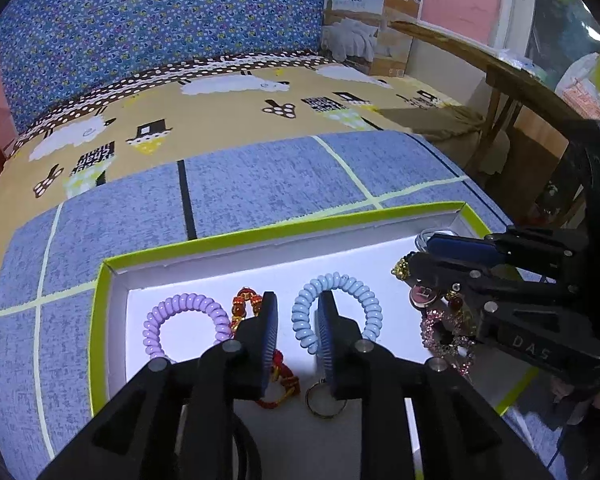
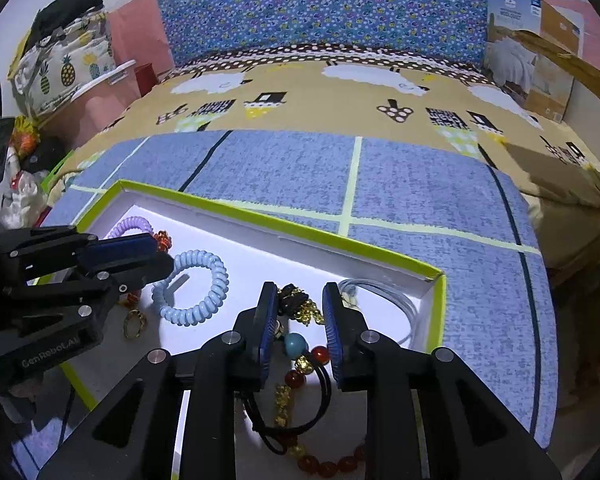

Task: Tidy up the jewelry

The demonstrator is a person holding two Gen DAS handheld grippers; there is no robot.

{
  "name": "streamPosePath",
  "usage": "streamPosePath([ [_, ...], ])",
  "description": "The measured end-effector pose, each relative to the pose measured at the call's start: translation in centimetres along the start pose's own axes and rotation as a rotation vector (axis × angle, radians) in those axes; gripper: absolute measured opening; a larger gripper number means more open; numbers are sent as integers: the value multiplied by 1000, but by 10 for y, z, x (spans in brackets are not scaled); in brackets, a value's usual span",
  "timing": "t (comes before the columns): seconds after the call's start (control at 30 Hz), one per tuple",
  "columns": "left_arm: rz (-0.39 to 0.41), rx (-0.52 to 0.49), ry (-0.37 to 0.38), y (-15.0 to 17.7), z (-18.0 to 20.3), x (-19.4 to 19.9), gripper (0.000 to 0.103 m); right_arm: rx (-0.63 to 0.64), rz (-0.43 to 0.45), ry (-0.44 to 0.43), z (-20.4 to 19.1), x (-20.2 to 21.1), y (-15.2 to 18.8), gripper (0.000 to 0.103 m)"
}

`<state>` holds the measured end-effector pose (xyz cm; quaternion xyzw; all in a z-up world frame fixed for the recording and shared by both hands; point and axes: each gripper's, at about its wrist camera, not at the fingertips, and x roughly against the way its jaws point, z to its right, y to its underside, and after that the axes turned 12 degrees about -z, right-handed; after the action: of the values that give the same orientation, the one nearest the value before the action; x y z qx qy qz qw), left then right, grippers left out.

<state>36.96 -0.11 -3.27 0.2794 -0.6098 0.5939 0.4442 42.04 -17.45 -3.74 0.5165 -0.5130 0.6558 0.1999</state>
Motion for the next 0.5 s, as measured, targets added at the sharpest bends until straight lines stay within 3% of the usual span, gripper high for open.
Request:
streamPosePath([
  [0.23,36,27,-9,10,0,16,22,-33,45,-4,0,23,11,24],
  [0.37,70,46,-13,20,1,35,22,-41,74,0,-5,40,24,34],
  [0.5,106,57,-21,34,7,57,22,-47,105,10,-15,62,41,34],
])
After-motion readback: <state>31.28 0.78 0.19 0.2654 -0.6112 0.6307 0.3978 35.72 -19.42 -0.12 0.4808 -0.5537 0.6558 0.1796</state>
